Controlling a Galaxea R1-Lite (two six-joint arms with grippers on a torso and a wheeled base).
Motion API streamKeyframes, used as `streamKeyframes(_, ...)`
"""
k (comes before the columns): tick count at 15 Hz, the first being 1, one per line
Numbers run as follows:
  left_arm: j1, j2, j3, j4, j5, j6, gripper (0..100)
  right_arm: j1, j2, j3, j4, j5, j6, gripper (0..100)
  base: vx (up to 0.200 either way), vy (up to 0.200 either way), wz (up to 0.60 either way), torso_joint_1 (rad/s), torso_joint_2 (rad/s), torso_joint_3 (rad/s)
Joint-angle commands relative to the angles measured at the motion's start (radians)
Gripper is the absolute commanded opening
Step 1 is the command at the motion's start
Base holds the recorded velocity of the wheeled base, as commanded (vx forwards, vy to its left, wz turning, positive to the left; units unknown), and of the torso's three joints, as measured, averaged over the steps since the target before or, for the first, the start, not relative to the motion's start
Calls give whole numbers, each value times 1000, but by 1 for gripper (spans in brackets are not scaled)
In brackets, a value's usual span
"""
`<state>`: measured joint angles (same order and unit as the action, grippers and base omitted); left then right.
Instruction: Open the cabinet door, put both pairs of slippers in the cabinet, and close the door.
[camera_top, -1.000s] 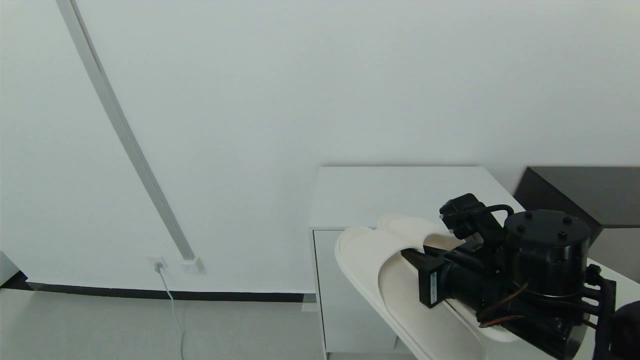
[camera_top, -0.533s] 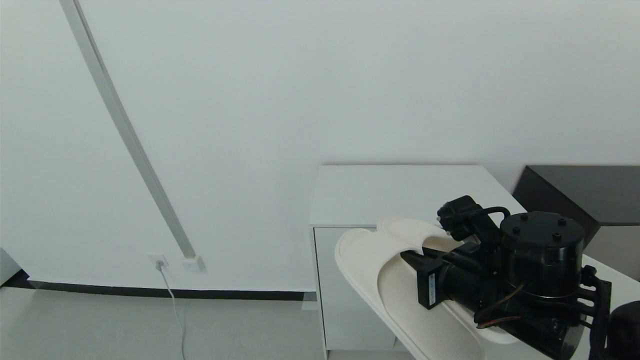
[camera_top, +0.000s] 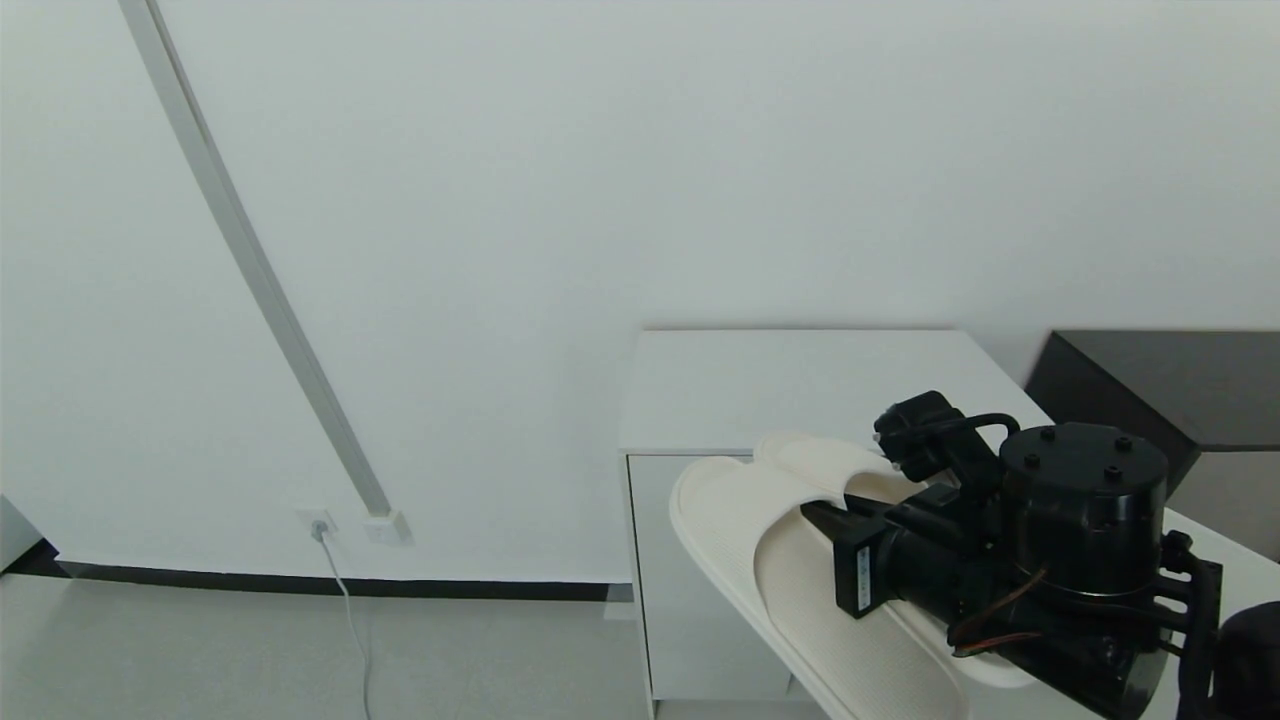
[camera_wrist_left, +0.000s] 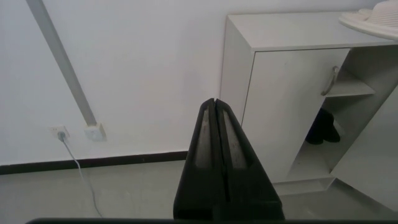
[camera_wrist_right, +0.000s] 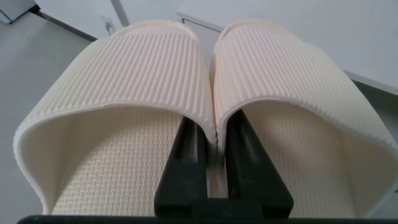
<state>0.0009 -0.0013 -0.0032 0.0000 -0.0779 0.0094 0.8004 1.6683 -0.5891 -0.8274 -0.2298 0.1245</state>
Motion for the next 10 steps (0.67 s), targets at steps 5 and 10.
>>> streamKeyframes(5,1,1,0,0,0,0,0,0,2,2,-1,0,0,0,0,-200,0,4,0,4)
streamKeyframes(10,1,1,0,0,0,0,0,0,2,2,-1,-2,0,0,0,-200,0,2,2,2)
